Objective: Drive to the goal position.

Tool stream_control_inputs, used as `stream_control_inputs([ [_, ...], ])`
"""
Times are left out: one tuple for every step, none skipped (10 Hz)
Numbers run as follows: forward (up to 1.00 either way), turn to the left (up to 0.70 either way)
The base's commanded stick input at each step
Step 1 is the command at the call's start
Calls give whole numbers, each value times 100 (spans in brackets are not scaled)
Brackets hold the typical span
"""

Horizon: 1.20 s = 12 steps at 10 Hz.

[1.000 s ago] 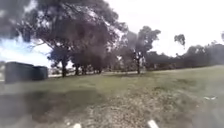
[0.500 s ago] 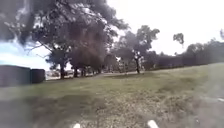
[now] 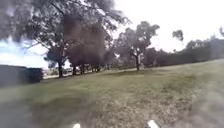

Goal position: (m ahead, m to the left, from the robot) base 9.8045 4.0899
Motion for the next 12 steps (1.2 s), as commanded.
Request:
stream_control_inputs([
  [70,0],
  [70,0],
  [70,0],
  [70,0],
  [70,0],
  [70,0],
  [70,0],
  [70,0],
  [70,0],
  [70,0],
  [70,0],
  [70,0],
])
